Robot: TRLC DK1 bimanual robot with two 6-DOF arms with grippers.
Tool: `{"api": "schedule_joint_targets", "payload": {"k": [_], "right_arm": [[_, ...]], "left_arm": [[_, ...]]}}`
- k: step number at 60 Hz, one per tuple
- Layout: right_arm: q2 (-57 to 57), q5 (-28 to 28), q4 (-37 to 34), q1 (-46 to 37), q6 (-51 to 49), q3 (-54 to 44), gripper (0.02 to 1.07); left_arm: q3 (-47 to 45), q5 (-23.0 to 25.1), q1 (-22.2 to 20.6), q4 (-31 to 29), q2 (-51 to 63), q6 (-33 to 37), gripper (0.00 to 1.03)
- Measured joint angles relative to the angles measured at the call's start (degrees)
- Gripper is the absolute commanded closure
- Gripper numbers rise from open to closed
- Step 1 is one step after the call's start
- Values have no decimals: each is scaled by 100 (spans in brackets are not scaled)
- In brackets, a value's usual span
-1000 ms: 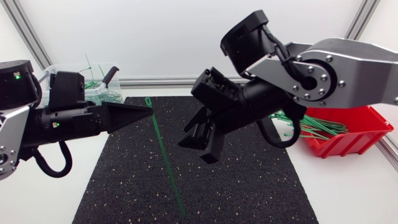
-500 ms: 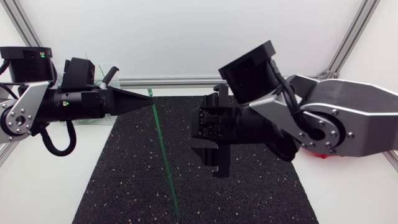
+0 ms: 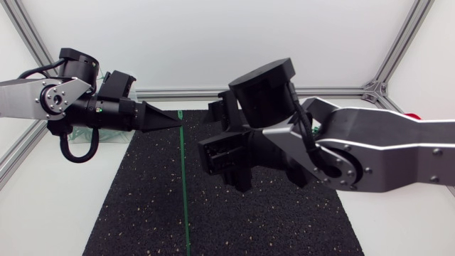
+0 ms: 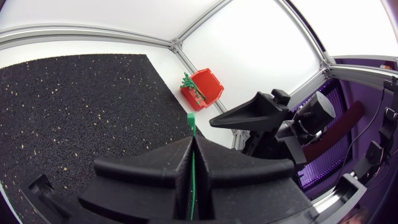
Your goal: Take a green cable tie from the red box, thread the tail through the head to close it, then place it in the transparent bin on the left.
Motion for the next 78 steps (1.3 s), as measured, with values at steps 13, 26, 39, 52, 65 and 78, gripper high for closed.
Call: {"api": "schedule_joint_targets", "payload": {"k": [13, 26, 39, 52, 65, 78], "right_arm": [[391, 208, 837, 452, -815, -341, 8], [835, 337, 1502, 688, -1340, -448, 12], [1198, 361, 1858, 894, -1606, -461, 23], [1484, 461, 2273, 1156, -1958, -754, 31], [1744, 492, 3042, 1235, -2638, -1014, 34], [1982, 481, 3217, 1355, -3010, -1198, 42]], "left_arm": [[728, -2, 0, -1060, 520, 660, 100], [1521, 0, 57, -2465, 1163, 1600, 100], [1692, -4, 107, -2750, 1377, 1987, 100], [1705, -48, 107, -2769, 1386, 2179, 100], [1705, -203, 105, -2924, 1491, 2562, 100], [1705, -308, 74, -3008, 1523, 2715, 100]]}}
